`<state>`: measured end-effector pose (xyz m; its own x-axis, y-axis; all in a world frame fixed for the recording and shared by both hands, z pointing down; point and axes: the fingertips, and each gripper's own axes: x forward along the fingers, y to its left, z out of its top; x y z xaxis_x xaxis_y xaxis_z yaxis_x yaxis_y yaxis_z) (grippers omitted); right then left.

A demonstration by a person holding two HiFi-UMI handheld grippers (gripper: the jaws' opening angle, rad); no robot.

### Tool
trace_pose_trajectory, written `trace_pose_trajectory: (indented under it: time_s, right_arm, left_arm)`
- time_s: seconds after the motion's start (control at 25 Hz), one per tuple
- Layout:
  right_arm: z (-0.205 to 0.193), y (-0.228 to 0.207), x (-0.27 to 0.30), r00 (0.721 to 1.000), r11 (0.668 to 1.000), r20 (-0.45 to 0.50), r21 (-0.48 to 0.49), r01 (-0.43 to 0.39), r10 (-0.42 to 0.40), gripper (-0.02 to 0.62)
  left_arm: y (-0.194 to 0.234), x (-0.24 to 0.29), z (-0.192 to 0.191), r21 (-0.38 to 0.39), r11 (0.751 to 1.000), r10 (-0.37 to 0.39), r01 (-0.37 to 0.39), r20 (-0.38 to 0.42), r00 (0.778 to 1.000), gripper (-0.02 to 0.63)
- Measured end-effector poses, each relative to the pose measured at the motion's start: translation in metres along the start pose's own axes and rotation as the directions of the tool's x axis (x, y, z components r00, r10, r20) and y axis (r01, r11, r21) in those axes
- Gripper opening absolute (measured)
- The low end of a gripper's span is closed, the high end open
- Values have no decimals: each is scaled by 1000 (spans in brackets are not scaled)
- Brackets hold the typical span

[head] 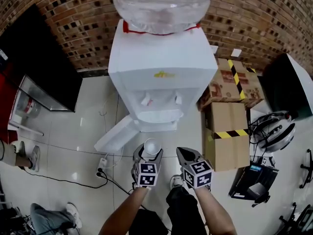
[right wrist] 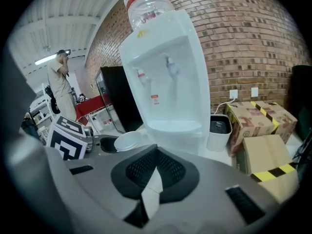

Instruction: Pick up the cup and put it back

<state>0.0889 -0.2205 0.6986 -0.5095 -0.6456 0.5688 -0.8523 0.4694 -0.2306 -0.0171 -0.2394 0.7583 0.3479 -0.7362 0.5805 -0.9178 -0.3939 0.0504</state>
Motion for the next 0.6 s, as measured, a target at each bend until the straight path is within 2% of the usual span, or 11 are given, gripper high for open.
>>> trace_pose_trajectory:
  time_s: [0.28,0.6]
  right_arm:
    - [-51,-35,68,999,999,48,-40,-17,19,12]
    - [-86,-64,130,993,999,107,-32,-43,46,11]
  left_arm:
    - [18,115,-65,12,1000,21,-22,27,999,339]
    - [29,219,-102,67,997,28,-32,67,997,339]
